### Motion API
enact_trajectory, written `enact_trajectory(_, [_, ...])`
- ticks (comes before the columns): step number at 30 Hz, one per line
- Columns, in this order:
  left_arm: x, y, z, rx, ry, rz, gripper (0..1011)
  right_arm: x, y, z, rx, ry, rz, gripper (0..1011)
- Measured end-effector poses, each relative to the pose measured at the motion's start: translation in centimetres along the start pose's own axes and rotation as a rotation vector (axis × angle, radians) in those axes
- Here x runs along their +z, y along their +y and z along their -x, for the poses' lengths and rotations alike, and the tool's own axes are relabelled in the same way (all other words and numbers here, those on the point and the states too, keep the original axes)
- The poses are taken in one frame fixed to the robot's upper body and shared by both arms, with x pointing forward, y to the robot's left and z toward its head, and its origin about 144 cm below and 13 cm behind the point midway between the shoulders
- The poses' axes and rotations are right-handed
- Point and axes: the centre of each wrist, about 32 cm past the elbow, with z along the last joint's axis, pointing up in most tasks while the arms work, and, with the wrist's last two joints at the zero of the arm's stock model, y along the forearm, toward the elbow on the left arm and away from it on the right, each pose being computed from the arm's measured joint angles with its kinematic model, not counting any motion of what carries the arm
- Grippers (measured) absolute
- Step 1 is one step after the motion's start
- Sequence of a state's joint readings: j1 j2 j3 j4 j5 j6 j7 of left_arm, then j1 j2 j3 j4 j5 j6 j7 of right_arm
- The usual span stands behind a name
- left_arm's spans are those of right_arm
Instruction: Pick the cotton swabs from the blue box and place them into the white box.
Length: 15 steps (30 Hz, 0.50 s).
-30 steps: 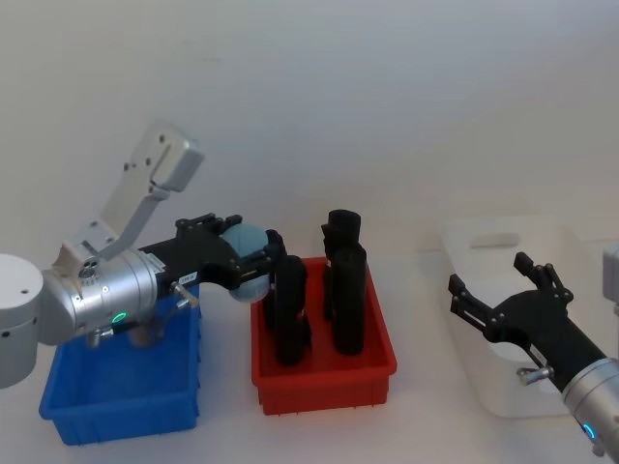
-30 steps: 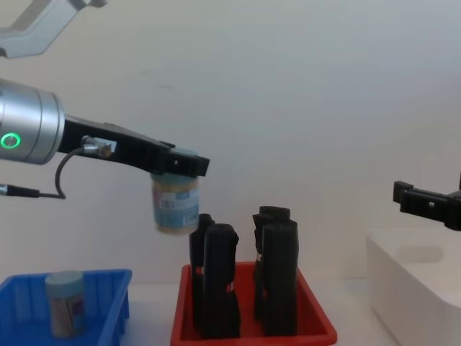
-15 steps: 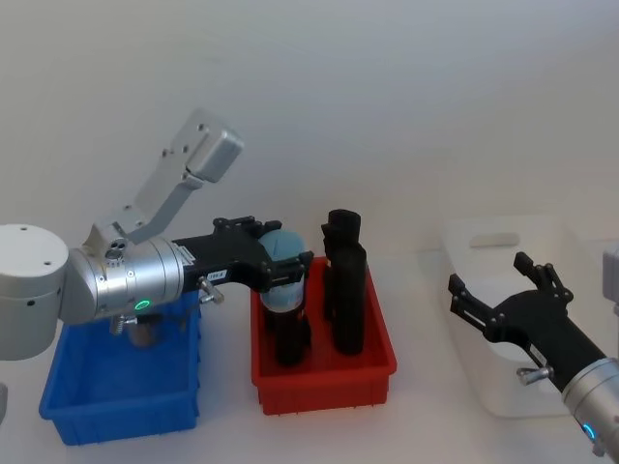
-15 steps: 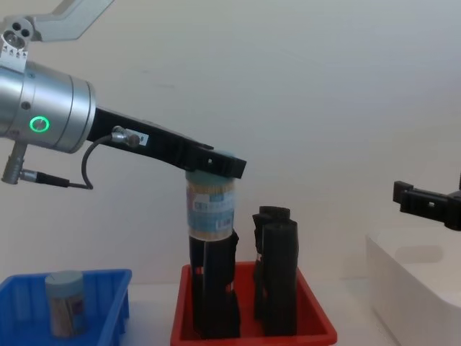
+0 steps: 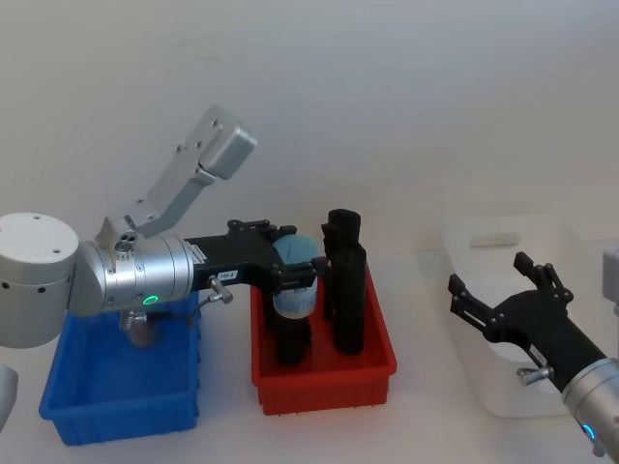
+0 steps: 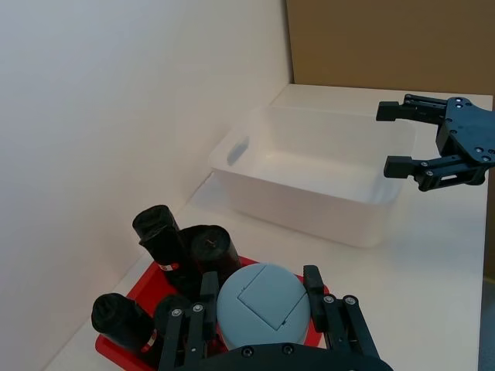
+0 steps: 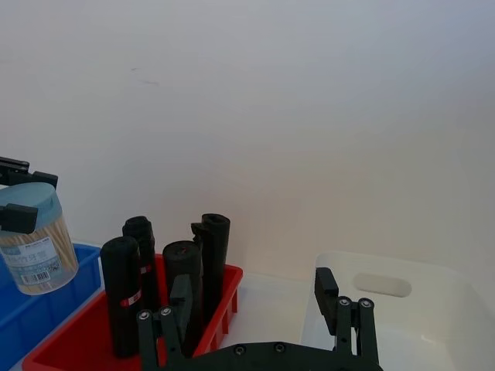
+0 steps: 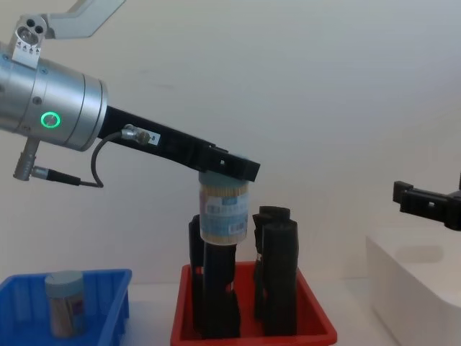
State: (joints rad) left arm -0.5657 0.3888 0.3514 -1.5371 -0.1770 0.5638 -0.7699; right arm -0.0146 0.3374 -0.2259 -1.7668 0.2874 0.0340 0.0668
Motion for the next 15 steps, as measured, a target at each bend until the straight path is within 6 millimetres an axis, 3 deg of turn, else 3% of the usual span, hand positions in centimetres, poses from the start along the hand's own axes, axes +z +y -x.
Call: enact_trajectory(15, [0.18,-0.21,-0.12,-0.021,0.003,-0.005,669,-0.20,0.29,-0.43,0.084,-0.020,0.019,1001])
